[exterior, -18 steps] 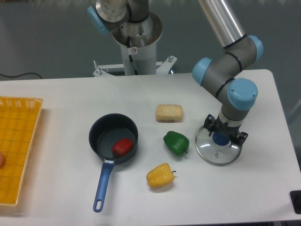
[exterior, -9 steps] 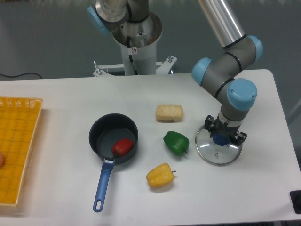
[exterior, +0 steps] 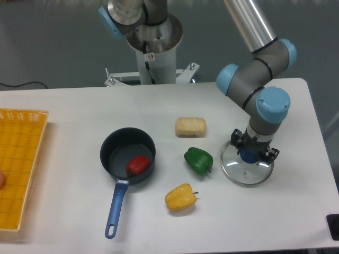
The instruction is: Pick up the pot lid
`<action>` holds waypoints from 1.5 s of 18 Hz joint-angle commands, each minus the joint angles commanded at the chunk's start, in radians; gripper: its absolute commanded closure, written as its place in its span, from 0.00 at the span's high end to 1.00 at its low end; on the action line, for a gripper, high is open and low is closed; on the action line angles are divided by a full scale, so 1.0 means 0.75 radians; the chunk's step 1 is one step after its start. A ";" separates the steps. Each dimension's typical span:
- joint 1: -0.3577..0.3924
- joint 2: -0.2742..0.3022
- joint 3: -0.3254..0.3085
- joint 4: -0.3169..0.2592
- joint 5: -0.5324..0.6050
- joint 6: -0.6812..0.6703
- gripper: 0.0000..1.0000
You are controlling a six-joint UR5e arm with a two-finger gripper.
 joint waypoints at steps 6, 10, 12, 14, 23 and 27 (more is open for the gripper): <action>-0.020 0.061 -0.010 -0.025 0.006 -0.010 0.64; -0.027 0.114 -0.012 -0.106 0.006 -0.020 0.64; -0.029 0.131 -0.012 -0.131 0.006 -0.022 0.64; -0.029 0.147 -0.008 -0.159 0.006 -0.020 0.64; -0.029 0.194 0.014 -0.272 -0.006 -0.020 0.64; -0.037 0.196 0.016 -0.280 -0.008 -0.022 0.64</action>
